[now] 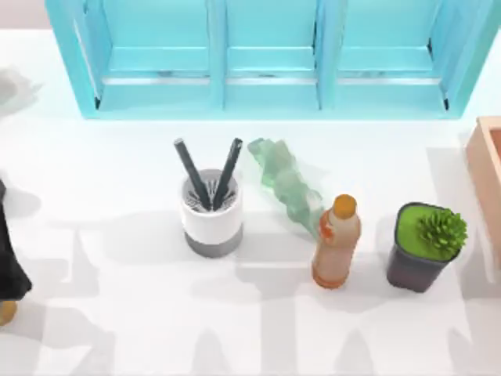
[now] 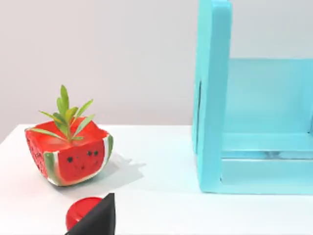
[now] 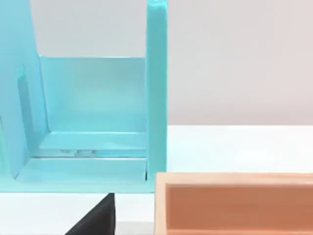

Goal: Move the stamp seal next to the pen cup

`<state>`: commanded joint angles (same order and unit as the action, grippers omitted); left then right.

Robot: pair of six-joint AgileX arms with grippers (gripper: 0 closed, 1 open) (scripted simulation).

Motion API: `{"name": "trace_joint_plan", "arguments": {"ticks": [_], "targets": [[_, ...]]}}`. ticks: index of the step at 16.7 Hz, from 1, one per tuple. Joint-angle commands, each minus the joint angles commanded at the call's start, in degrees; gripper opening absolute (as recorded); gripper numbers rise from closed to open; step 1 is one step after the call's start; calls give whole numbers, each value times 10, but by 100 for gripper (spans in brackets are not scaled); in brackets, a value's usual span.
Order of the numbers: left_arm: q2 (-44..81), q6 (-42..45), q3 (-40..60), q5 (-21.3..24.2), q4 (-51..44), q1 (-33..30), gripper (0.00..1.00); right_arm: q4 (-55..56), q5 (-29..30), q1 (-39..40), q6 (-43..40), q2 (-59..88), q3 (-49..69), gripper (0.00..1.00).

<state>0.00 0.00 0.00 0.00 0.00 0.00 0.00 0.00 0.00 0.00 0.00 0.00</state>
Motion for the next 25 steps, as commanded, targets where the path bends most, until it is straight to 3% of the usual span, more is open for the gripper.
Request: {"name": "trace_joint_plan", "arguments": {"ticks": [4,8,20,25], "targets": [[17,2,18,-1,-15,3,100,0,0,0,0,0,0,100],[124,16,125,-1,-98,15,100,0,0,0,0,0,0,100],[829,85,744,2,-556,73,100,0,0,0,0,0,0,100],[1058,110,959,1,-714,95,100,0,0,0,0,0,0,100]]}}
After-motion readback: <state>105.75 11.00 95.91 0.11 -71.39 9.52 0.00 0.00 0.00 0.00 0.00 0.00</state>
